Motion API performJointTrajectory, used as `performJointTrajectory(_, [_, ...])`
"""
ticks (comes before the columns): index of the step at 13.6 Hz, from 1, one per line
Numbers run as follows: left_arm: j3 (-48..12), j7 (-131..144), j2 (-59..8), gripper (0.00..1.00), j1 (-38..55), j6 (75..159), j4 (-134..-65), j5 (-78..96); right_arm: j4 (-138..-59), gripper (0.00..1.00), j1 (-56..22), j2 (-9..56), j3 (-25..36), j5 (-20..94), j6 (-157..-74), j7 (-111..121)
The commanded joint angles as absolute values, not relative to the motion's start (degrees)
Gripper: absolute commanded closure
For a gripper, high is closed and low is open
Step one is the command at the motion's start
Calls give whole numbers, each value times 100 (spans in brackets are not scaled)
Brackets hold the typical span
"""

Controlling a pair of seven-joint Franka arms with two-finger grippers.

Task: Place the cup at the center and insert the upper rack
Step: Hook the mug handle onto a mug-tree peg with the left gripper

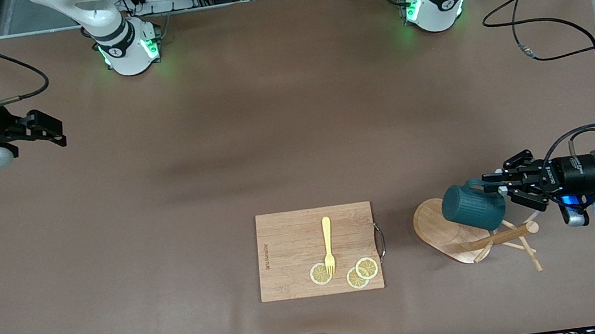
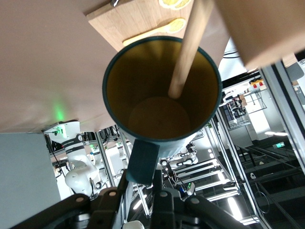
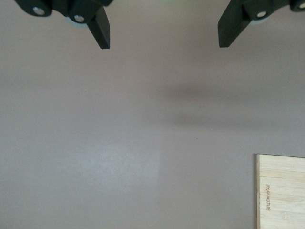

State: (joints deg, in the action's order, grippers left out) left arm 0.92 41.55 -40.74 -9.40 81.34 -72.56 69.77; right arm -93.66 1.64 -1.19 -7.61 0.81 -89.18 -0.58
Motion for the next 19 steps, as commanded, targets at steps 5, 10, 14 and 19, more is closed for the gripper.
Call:
performJointTrajectory(5, [9,3745,-4201,100,-1248,8025,-7180,7583,-9378,0,79,-158,-738,97,-8947,-149])
performJointTrajectory(10, [9,3464,-4456,100,-1292,7717,-7198,8007,-9378,0,299,-202,-694,97,-8895,-53])
performJointTrajectory(14, [0,3296,-4544,100,-1362,7629,-7198,8033,-9378,0,299,-220,-686,97,-8895,-53])
performJointTrajectory(19, [9,2708,-4658,100,-1371,7532,-7216,8042,-9378,0,369,-229,-694,97,-8921,-53])
